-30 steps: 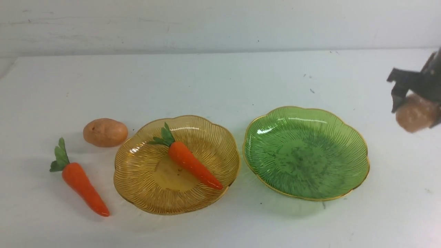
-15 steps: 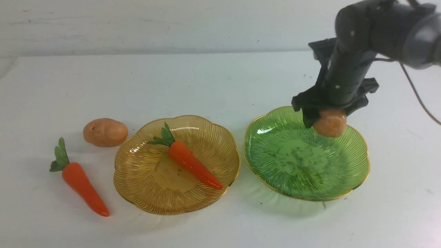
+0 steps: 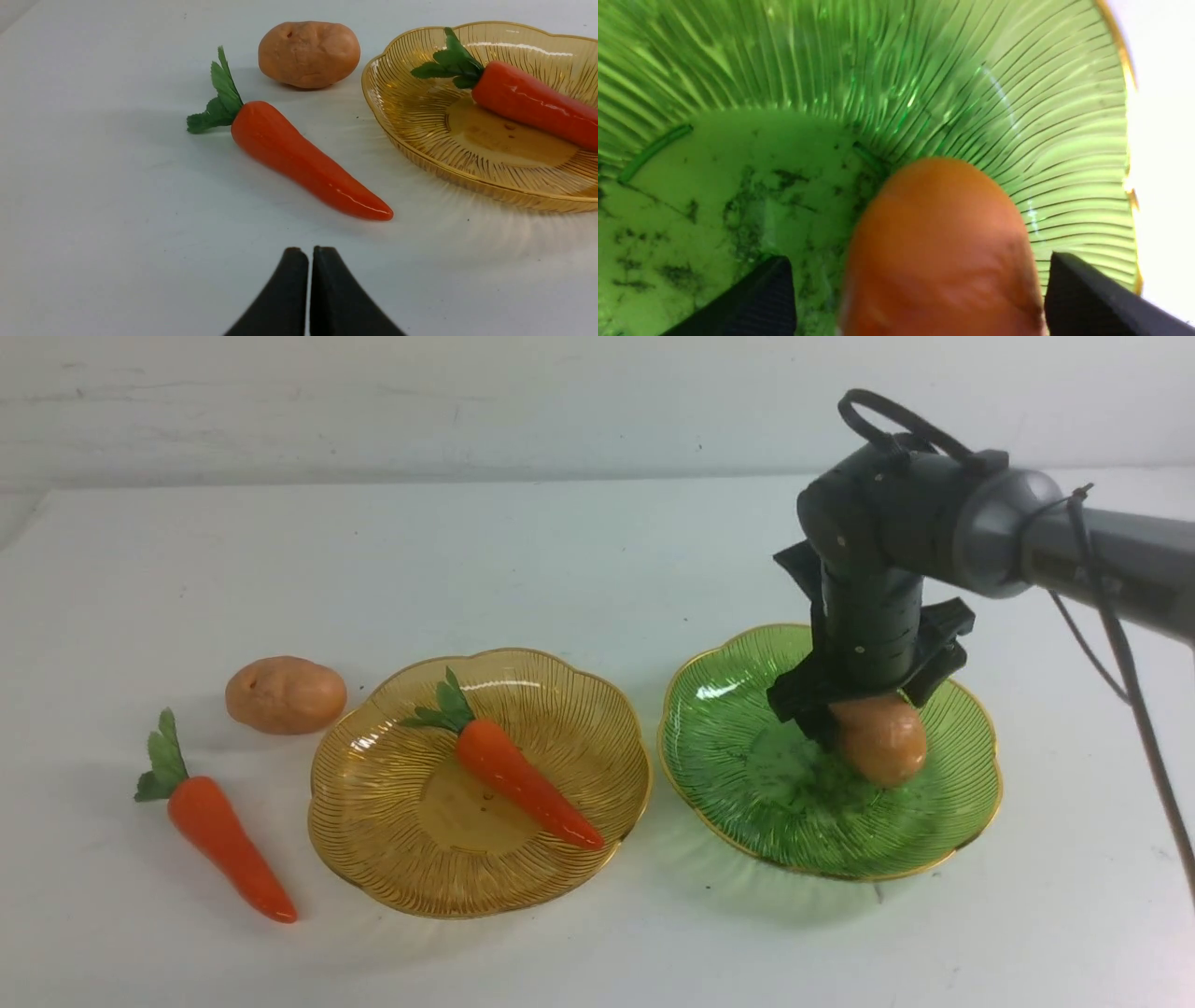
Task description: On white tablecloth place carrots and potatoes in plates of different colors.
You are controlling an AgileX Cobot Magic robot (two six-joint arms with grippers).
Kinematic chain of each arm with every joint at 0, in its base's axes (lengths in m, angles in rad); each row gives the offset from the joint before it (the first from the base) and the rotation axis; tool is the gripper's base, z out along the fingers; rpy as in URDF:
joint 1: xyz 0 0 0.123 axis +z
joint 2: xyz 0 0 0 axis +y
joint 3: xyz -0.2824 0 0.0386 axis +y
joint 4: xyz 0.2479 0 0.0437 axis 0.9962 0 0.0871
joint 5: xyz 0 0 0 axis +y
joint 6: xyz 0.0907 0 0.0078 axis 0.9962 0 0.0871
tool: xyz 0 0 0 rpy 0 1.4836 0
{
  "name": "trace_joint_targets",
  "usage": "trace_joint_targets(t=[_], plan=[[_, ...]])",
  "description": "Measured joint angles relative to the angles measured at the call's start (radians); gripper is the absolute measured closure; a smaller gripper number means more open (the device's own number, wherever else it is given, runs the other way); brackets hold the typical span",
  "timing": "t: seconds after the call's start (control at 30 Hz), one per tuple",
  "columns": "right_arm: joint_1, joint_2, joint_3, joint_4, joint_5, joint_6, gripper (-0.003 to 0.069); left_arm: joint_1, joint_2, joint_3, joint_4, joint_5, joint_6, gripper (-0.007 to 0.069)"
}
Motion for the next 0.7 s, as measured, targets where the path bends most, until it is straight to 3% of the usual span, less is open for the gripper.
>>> trace_joint_targets(t=[0.1,0.33,0.5,0.7], plan=[[0.000,-0.013,-0.033,0.019,0.002,-0.005,-0.0020,0.000,0.000,0.000,0.000,0.000,0.000,0.0627],[0.000,-0.110,-0.046,0.190,0.007,-0.095,0.0090,0.000,0.000,0.000,-0.005,0.000,0.000,0.0627],[0.000,-0.221,-0.046,0.309,0.012,-0.137,0.0235,0.000,0.000,0.000,0.000,0.000,0.000,0.0627],[0.000,-0.452,0.031,0.390,0.015,-0.147,0.0456,0.000,0.000,0.000,0.000,0.000,0.000,0.0627]])
